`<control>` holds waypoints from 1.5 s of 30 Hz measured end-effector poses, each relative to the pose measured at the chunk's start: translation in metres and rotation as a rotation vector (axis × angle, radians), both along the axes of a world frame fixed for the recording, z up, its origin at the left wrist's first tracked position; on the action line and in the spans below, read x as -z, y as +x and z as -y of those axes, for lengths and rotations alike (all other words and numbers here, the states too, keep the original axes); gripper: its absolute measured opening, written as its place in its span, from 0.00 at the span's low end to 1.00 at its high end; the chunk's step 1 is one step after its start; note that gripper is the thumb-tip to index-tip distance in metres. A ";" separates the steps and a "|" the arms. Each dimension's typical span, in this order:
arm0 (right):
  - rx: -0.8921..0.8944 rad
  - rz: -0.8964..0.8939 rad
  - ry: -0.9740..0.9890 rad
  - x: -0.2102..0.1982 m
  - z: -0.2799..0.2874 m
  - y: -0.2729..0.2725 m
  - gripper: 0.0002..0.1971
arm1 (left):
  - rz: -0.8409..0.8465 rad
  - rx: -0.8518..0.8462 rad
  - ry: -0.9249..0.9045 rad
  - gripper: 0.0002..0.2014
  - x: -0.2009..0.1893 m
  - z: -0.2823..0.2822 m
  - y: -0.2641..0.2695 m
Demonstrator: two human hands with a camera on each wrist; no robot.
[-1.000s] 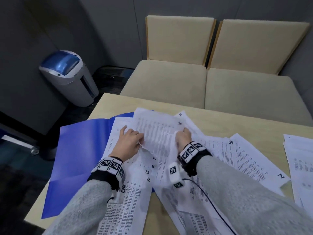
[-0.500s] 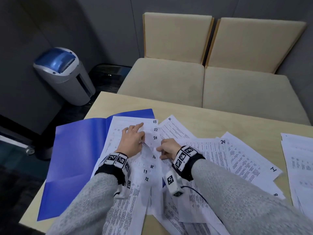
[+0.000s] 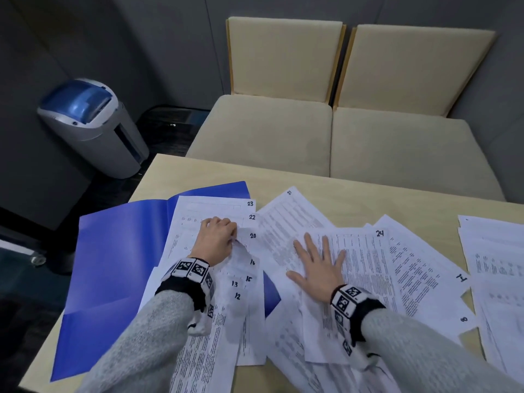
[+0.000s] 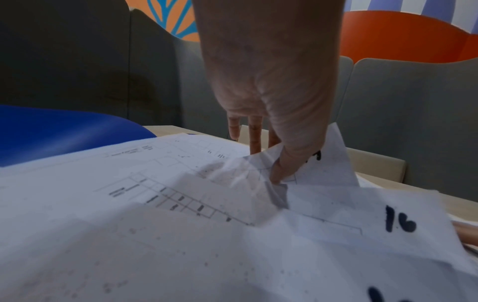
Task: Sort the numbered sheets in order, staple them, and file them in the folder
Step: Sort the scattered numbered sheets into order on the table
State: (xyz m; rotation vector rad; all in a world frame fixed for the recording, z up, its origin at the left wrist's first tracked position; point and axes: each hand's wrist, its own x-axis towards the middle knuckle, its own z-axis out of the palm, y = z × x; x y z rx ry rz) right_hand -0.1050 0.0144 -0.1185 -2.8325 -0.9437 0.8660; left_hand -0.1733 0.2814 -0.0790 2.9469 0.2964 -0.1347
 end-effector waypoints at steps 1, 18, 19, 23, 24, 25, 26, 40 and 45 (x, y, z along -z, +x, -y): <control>0.010 0.011 -0.002 -0.001 0.004 0.007 0.40 | -0.006 0.003 0.007 0.07 0.000 0.000 0.001; 0.780 0.229 0.236 -0.045 0.107 0.020 0.19 | 0.091 0.090 -0.113 0.11 -0.007 0.119 0.034; 0.925 0.186 0.239 -0.044 0.123 0.018 0.18 | 0.042 0.032 -0.142 0.13 -0.003 0.136 0.036; 1.161 -0.013 0.302 -0.034 0.163 0.018 0.24 | -0.134 -0.549 -0.337 0.26 0.005 0.179 0.044; 1.142 -0.051 0.302 -0.032 0.166 0.018 0.27 | -0.151 -0.687 -0.434 0.29 0.001 0.186 0.048; 1.113 -0.082 0.293 -0.033 0.167 0.016 0.30 | -0.151 -0.806 -0.519 0.32 -0.005 0.191 0.054; 1.082 -0.102 0.279 -0.033 0.168 0.015 0.32 | -0.137 -0.913 -0.585 0.34 -0.008 0.194 0.060; 0.860 -0.078 0.176 -0.025 0.167 0.009 0.27 | 0.016 -1.024 -0.915 0.30 0.010 0.188 0.067; 0.848 -0.076 0.173 -0.018 0.168 0.015 0.27 | -0.157 -0.879 -0.414 0.43 0.002 0.199 0.080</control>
